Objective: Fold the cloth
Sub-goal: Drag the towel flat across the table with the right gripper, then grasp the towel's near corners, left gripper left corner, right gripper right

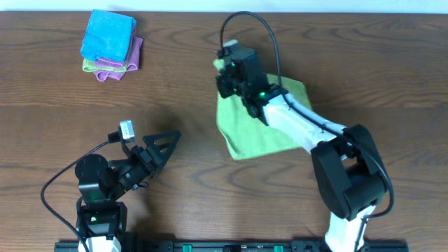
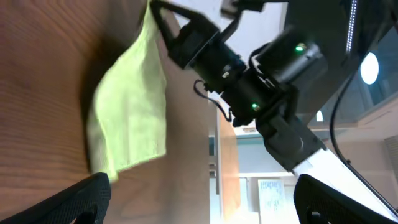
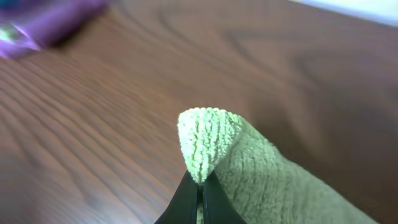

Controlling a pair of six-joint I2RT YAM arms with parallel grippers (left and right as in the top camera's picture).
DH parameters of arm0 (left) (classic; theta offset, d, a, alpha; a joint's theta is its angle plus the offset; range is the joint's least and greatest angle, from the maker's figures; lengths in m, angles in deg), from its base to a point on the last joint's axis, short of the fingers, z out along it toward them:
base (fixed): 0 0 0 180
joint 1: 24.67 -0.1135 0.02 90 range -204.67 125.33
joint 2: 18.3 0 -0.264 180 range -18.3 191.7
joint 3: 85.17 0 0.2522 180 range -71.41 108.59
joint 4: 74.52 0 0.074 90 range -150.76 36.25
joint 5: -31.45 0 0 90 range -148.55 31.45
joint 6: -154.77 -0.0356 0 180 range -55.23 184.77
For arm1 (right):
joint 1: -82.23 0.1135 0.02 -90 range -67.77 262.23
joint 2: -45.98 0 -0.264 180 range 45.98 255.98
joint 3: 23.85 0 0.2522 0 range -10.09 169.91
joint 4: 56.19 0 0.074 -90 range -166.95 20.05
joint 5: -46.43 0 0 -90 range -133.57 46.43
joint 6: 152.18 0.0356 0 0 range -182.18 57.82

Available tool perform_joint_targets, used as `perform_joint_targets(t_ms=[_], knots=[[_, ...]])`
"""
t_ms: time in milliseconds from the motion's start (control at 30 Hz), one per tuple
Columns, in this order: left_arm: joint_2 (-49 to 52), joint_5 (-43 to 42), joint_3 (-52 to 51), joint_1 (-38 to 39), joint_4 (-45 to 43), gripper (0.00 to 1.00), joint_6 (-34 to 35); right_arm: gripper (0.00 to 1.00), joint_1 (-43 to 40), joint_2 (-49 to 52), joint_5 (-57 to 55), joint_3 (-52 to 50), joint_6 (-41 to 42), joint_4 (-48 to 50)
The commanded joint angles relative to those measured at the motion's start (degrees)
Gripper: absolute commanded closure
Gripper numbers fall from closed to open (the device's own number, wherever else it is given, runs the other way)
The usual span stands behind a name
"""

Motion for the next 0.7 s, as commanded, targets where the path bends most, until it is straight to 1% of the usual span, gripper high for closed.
perform_joint_targets(t_ms=[0,33,67,100,133,233,267,333,500,600,667], knots=[[-0.1,0.7,0.5,0.1,-0.2,0.05,-1.3,0.93,1.4,1.3,-0.2,0.7,1.2,2.9],[-0.1,1.1,0.5,0.1,-0.2,0.05,-1.3,0.76,1.8,1.5,-0.1,0.7,1.6,3.9],[-0.1,1.4,0.5,0.1,-0.2,0.05,-1.3,0.55,2.1,1.7,-0.2,0.7,1.6,4.2],[-0.1,1.7,0.5,0.1,-0.2,0.05,-1.3,0.28,2.2,1.7,-0.2,0.7,1.6,4.2],[-0.1,1.7,0.5,0.1,-0.2,0.05,-1.3,0.20,2.3,1.7,-0.2,0.7,1.7,4.0],[-0.1,1.7,0.5,0.1,-0.2,0.05,-0.2,0.04,2.1,0.7,-0.1,0.8,4.7,1.0],[-0.1,1.7,0.5,0.1,-0.2,0.05,2.4,0.01,2.1,0.0,-0.1,0.9,5.8,-0.9],[-0.1,1.5,0.5,0.1,-0.2,0.05,4.6,0.01,2.0,-1.8,-0.1,0.9,7.8,-3.5],[-0.1,1.1,0.5,0.1,-0.2,0.04,4.6,0.01,0.8,-10.1,0.0,0.9,12.4,-11.2],[-0.1,1.4,0.5,0.1,-0.2,0.05,6.5,0.01,-2.5,-16.9,2.4,0.8,12.8,-20.9],[0.1,2.3,0.5,0.5,1.2,0.05,7.3,0.01,-6.1,-19.7,7.3,0.8,12.7,-27.3]])
